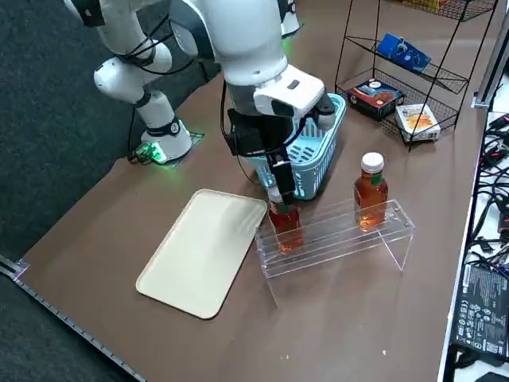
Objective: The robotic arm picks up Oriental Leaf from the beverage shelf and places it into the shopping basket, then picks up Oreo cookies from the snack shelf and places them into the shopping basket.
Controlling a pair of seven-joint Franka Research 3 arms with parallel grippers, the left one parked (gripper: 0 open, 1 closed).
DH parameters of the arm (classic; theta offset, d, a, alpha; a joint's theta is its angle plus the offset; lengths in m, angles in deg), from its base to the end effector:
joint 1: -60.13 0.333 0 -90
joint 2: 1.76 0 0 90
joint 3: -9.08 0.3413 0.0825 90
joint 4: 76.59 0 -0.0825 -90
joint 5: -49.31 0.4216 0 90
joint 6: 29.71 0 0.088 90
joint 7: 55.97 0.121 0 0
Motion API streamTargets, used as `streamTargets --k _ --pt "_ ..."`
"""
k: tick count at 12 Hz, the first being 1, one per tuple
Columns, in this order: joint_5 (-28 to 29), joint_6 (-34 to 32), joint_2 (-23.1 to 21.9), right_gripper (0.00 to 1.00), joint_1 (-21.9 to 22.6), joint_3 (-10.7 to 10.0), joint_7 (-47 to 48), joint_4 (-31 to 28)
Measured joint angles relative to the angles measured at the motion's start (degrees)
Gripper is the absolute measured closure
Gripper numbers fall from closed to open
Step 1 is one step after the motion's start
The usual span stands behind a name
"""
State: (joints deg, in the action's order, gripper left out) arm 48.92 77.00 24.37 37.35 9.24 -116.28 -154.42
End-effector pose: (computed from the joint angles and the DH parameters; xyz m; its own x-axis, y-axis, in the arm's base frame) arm 0.6893 -0.2883 0.4648 0.7900 0.6128 0.0191 0.6116 -0.7899 0.0443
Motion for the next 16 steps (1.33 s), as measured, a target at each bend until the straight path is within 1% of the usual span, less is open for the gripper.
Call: streamTargets --k 5,8,16 --pt "0.1 1.3 1.5 0.0 -0.4 0.0 0.0 -1.5" --pt "0.1 4.0 2.1 0.0 -0.4 0.0 0.0 -3.5" --pt "0.2 6.2 2.1 0.0 -0.4 0.0 0.0 -6.3"
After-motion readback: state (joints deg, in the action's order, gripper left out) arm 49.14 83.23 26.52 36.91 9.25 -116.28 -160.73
